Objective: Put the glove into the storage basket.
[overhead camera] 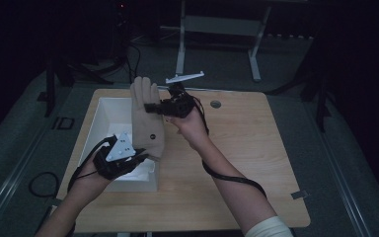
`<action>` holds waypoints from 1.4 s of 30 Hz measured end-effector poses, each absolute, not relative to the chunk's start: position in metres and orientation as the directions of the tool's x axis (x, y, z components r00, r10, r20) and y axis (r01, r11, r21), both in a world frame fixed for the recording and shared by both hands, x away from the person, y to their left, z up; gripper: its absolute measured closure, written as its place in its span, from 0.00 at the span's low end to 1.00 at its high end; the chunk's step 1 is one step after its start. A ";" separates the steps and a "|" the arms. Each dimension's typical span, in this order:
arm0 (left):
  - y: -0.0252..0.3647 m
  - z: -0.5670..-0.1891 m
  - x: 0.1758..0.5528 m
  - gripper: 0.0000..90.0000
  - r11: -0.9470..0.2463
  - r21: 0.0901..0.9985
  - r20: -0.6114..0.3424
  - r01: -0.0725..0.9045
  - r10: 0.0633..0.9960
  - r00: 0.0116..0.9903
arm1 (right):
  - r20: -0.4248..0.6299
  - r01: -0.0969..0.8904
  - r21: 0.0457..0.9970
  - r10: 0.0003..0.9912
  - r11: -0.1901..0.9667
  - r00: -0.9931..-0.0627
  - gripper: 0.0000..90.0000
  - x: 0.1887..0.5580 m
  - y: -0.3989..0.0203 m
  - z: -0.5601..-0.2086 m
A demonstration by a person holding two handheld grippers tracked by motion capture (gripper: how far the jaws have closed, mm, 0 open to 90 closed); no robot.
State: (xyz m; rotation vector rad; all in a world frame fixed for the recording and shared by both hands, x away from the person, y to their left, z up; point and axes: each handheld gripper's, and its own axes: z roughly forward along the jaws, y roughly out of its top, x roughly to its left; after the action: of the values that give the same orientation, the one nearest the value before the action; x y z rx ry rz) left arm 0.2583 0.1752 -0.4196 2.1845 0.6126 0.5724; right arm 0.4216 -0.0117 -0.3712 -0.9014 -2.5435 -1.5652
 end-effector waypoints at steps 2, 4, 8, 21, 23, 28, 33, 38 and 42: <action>0.188 -0.423 0.258 0.90 -0.574 0.775 0.195 0.263 0.614 0.765 | 0.303 0.477 0.810 0.452 0.341 -0.839 0.74 0.423 0.003 -0.372; 0.191 -0.425 0.258 0.90 -0.571 0.776 0.191 0.269 0.619 0.762 | 0.299 0.474 0.807 0.448 0.352 -0.842 0.74 0.423 0.011 -0.372; 0.204 -0.430 0.256 0.90 -0.560 0.776 0.183 0.290 0.640 0.747 | 0.301 0.477 0.800 0.445 0.364 -0.843 0.74 0.425 0.023 -0.375; 0.217 -0.451 0.264 0.90 -0.561 0.749 0.174 0.352 0.680 0.712 | 0.289 0.482 0.786 0.460 0.387 -0.840 0.74 0.429 0.044 -0.393; 0.217 -0.457 0.266 0.90 -0.563 0.742 0.171 0.364 0.684 0.709 | 0.295 0.498 0.774 0.472 0.392 -0.830 0.74 0.432 0.047 -0.401; 0.213 -0.469 0.268 0.89 -0.559 0.735 0.163 0.383 0.694 0.701 | 0.284 0.505 0.758 0.488 0.413 -0.825 0.74 0.436 0.052 -0.415; 0.211 -0.484 0.268 0.89 -0.568 0.718 0.153 0.404 0.694 0.704 | 0.269 0.510 0.737 0.500 0.443 -0.823 0.74 0.436 0.056 -0.430; 0.212 -0.497 0.266 0.89 -0.558 0.712 0.134 0.427 0.705 0.697 | 0.266 0.521 0.707 0.502 0.479 -0.823 0.74 0.439 0.059 -0.445; 0.214 -0.504 0.268 0.89 -0.547 0.711 0.102 0.442 0.702 0.705 | 0.238 0.517 0.679 0.509 0.521 -0.827 0.74 0.438 0.064 -0.453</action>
State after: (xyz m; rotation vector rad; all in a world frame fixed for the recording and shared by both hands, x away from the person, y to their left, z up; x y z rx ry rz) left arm 0.2683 0.2141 -0.5041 2.2351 0.8674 0.4979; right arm 0.4375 0.0645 -0.4530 -0.9214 -2.7314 -1.2246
